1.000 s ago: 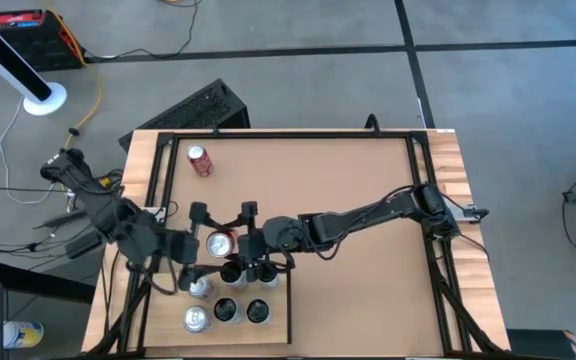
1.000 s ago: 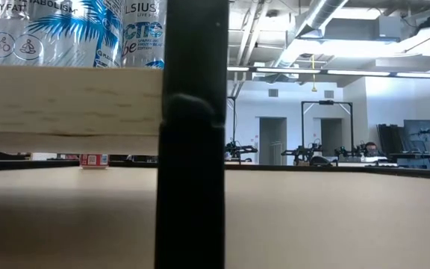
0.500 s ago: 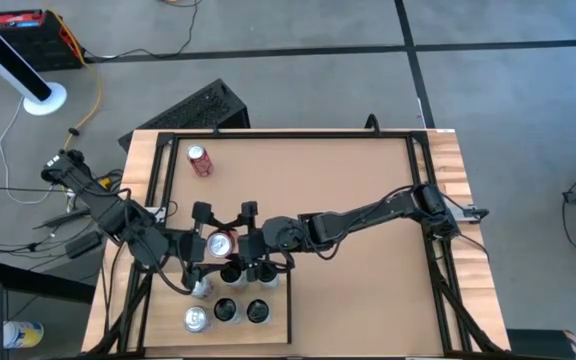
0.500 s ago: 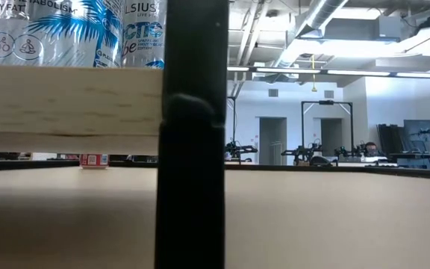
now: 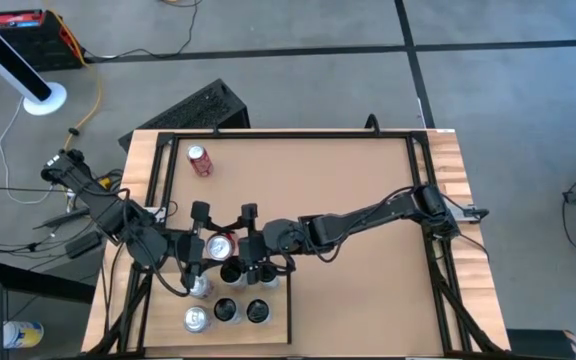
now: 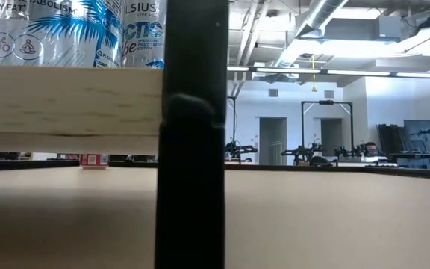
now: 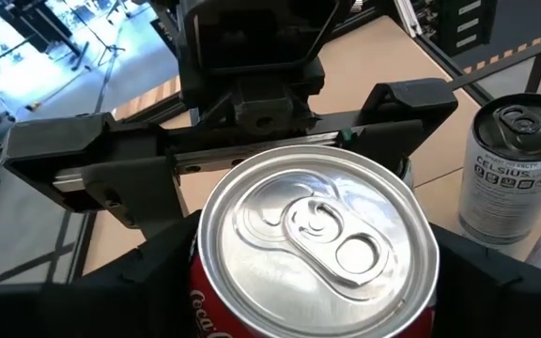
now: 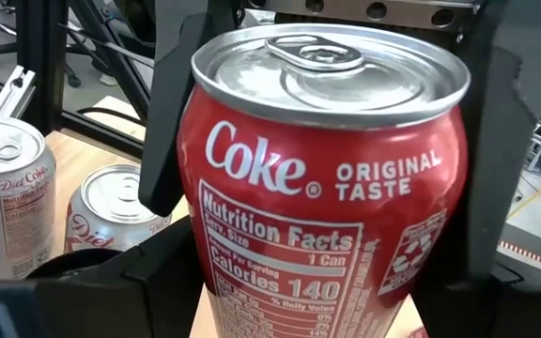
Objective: Place canned beverage on shelf
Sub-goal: Put the right red soda can on the shelf
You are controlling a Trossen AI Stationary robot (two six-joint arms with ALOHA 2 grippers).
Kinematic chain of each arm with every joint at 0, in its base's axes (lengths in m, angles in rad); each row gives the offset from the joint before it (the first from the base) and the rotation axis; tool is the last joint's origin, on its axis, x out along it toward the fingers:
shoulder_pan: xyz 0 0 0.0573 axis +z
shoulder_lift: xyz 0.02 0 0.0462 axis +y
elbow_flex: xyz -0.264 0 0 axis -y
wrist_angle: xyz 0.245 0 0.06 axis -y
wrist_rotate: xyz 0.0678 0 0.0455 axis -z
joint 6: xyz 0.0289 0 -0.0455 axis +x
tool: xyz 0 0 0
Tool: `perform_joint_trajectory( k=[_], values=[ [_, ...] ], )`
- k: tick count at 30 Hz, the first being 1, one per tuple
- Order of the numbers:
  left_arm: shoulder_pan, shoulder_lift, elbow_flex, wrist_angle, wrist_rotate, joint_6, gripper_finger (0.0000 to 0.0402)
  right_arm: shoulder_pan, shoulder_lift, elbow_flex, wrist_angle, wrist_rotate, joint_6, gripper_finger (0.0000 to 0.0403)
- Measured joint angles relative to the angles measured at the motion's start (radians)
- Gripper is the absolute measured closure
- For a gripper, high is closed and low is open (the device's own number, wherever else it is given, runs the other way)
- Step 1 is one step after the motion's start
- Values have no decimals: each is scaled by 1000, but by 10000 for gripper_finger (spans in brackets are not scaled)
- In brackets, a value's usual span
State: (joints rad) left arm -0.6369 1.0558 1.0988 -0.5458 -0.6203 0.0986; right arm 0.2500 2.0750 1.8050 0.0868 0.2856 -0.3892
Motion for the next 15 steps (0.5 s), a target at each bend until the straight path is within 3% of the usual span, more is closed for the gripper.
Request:
perform_joint_trajectory(
  k=[13,15],
  values=[
    [1,-2,0,3,-8,10,120,1,0,0,3,1,-9,77],
    [1,-2,0,12,-10,19,120,1,0,0,4,1,-17,63]
  ],
)
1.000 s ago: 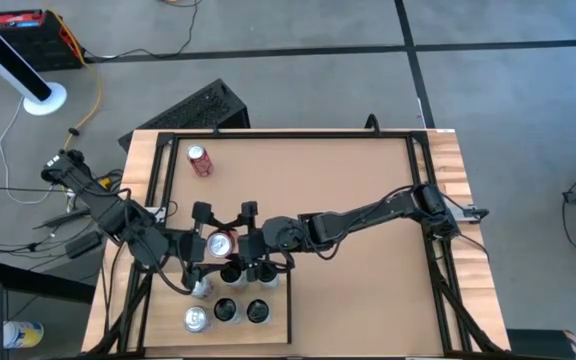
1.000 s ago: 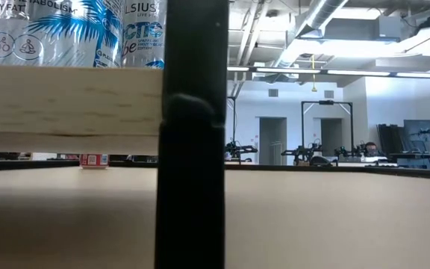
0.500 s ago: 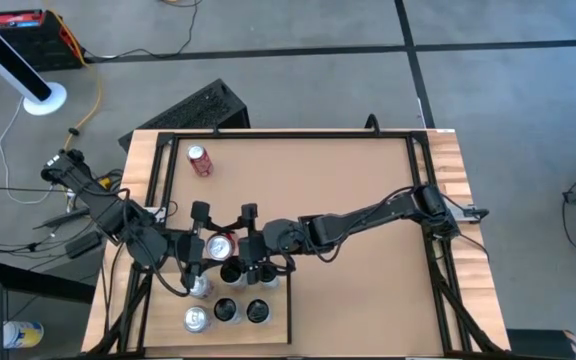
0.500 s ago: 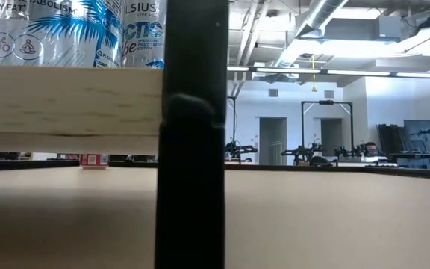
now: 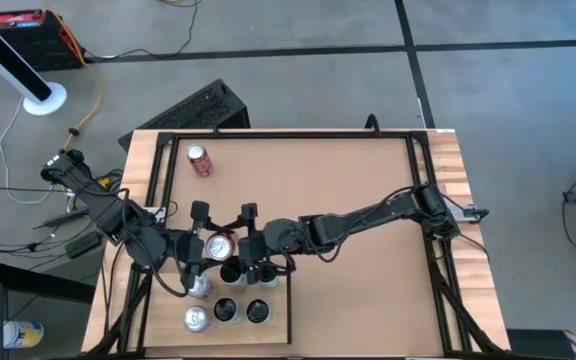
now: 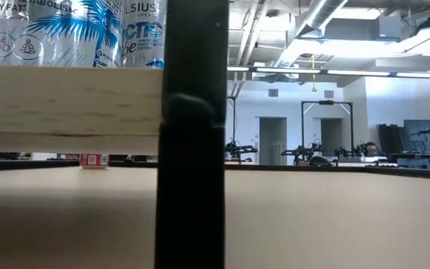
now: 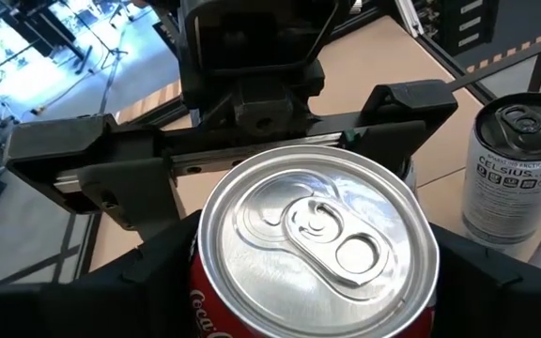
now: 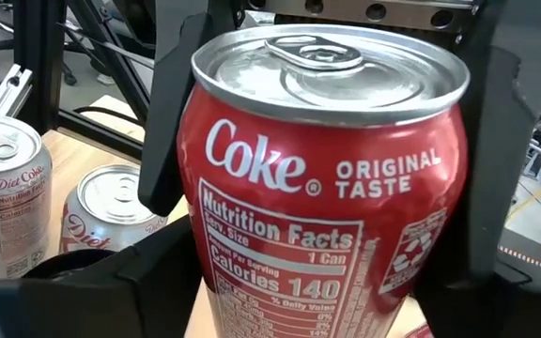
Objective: Place canned beverage on shelf
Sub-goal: Put the right red soda can on the shelf
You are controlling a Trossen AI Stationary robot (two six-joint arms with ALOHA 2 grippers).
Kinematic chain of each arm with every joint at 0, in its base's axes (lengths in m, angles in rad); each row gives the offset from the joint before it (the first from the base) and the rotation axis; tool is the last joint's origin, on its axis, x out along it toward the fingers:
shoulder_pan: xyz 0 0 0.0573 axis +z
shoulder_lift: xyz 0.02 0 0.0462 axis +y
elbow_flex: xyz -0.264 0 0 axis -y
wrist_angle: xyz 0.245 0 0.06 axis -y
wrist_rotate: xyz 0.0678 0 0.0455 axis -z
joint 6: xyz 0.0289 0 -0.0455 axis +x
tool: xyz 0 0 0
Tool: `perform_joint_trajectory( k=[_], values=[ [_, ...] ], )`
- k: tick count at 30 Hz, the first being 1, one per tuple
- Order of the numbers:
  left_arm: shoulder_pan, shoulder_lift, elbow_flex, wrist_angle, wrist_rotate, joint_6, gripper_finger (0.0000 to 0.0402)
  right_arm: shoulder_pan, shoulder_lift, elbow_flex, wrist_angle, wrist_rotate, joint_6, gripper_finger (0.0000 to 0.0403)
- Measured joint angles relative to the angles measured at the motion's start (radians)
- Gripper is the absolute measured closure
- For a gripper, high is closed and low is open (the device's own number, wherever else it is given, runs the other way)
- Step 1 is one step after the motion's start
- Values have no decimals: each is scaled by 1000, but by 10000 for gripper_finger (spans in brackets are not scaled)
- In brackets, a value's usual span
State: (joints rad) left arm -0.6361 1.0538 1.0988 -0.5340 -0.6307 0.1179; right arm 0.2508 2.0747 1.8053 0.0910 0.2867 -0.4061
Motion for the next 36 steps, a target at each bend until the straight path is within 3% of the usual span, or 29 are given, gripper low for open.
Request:
perform_joint_trajectory(
  k=[6,19,24,36],
  values=[
    [1,-2,0,13,-32,1,120,-9,-6,2,9,8,7,13],
    [2,-38,-1,14,-40,11,120,-11,-6,3,3,8,-38,22],
    [2,-77,-2,12,-59,16,120,-19,-6,3,-10,60,-95,22],
    [2,-171,-2,9,-97,22,120,-90,-3,42,-247,107,-13,22]
  ],
)
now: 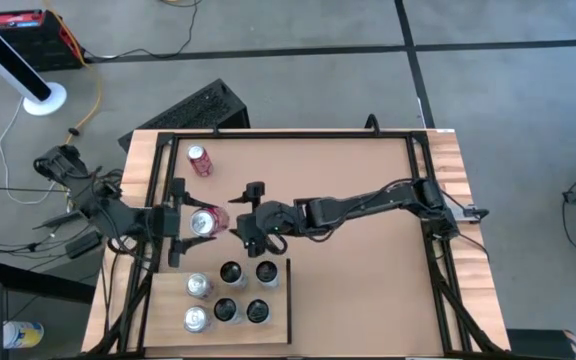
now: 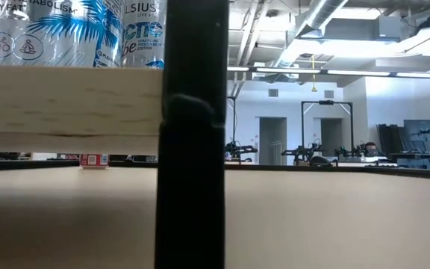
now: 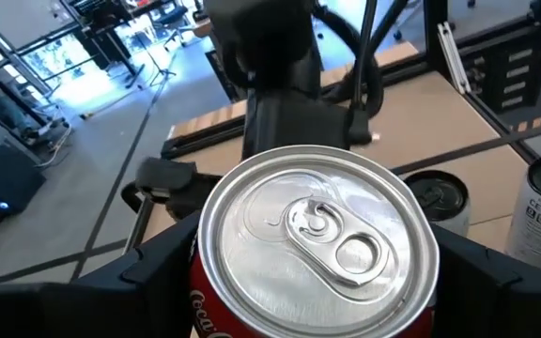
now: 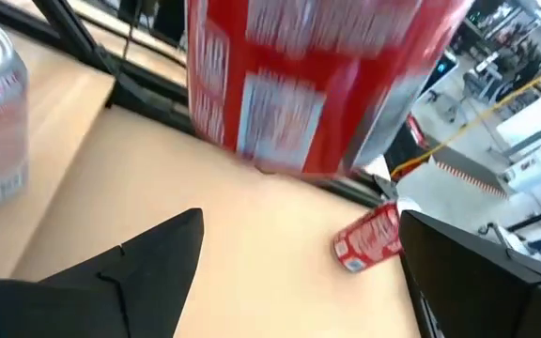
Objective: Place canned beverage on shelf
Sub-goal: Put the right red soda can on the shelf
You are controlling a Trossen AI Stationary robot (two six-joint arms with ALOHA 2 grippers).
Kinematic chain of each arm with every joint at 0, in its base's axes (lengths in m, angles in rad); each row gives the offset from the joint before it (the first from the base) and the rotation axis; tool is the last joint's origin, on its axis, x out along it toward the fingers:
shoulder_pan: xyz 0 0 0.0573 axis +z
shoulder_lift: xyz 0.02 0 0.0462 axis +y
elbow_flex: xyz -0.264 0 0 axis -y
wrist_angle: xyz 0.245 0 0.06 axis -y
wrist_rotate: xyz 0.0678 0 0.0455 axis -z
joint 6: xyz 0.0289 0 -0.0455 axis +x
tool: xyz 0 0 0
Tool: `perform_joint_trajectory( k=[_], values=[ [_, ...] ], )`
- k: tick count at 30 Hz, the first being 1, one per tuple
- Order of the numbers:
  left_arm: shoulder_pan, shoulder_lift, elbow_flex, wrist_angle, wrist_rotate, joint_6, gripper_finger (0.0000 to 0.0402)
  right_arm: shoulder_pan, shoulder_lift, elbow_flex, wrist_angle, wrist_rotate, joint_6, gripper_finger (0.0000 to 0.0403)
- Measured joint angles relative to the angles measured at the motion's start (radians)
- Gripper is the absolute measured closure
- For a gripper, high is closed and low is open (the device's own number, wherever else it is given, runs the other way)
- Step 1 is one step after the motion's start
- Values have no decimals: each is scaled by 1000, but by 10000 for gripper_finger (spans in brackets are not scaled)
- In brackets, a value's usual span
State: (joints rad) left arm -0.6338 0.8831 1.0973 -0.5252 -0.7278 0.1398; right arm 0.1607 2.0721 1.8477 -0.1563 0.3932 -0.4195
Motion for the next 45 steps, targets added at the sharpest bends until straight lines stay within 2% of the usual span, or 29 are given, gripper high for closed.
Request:
perform_joint_trajectory(
  k=[9,18,20,24,28,34,41,45],
  values=[
    [0,-91,0,-1,0,-52,120,-57,-14,-2,-146,1,21,21],
    [-1,-118,0,-10,126,-183,120,-112,-123,-5,-269,-5,82,21],
    [-1,-117,0,-22,162,-234,120,-120,-139,-1,-248,-8,82,21],
    [-21,-109,9,-60,198,-322,120,-151,-218,-56,-270,-17,91,21],
    [-76,-83,61,-141,189,-436,120,-190,-323,-183,-257,-15,139,21],
    [-201,10,117,-212,192,-609,120,-213,-522,-458,-169,0,234,21],
    [-341,124,159,-295,141,-828,120,-160,-717,-739,-32,1,310,21],
    [-419,157,179,-334,105,-949,120,-109,-778,-833,-13,5,344,21]
  ],
)
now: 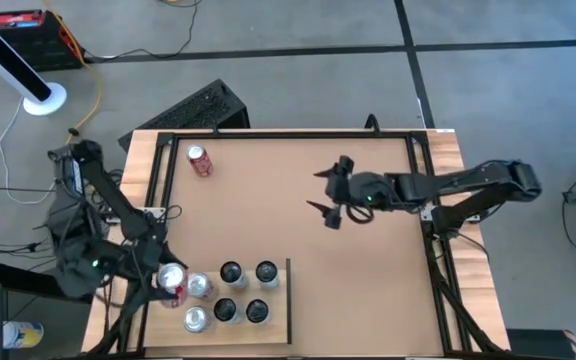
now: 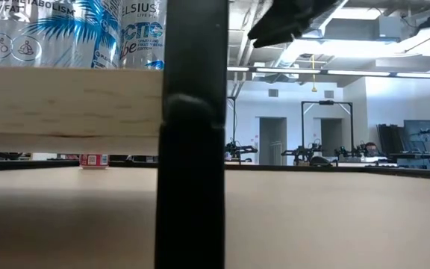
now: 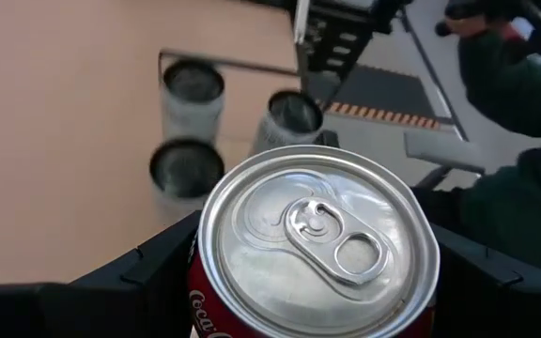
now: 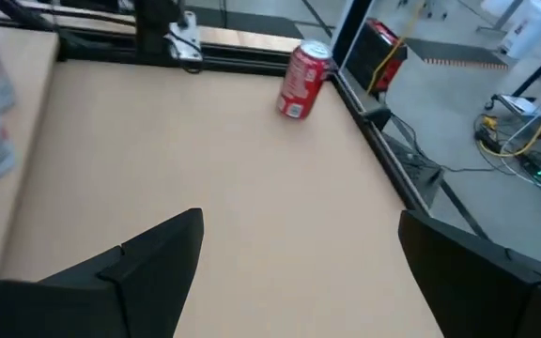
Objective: Place canned beverage on shelf
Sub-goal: Put the right red soda can on the shelf
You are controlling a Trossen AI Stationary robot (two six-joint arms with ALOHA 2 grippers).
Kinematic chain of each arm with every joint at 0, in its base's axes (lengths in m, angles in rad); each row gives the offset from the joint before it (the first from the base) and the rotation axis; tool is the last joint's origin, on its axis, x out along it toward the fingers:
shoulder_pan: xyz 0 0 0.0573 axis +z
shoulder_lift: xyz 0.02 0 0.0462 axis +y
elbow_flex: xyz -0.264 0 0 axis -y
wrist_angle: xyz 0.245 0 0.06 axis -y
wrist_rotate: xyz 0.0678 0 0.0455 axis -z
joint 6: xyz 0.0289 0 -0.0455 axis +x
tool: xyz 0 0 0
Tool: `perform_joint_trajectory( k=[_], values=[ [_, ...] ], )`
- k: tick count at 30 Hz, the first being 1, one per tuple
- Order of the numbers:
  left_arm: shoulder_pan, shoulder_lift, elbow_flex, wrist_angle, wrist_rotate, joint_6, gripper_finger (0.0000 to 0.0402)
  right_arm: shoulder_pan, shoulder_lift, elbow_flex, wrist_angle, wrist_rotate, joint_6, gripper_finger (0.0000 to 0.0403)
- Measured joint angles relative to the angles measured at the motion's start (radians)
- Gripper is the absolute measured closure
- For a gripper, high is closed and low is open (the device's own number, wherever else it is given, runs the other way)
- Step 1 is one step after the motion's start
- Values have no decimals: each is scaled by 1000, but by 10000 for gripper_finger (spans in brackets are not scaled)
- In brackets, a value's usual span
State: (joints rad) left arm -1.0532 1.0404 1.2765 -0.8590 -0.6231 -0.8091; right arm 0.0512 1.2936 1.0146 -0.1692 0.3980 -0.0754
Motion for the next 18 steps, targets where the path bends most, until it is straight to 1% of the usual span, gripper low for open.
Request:
perform_joint_trajectory(
  k=[2,4,7,11,18],
  values=[
    [-39,15,17,-52,-47,-81,120,26,-16,-29,11,18,22,21],
    [-83,26,21,-65,-107,-140,120,53,-24,-54,-6,45,45,21],
    [-144,58,17,-67,-130,-211,120,88,-24,-73,2,69,60,21],
    [-213,117,15,-72,-130,-264,120,113,-12,-79,7,94,80,21],
    [-319,245,15,-84,-253,-327,120,113,3,-81,26,102,128,21]
  ],
)
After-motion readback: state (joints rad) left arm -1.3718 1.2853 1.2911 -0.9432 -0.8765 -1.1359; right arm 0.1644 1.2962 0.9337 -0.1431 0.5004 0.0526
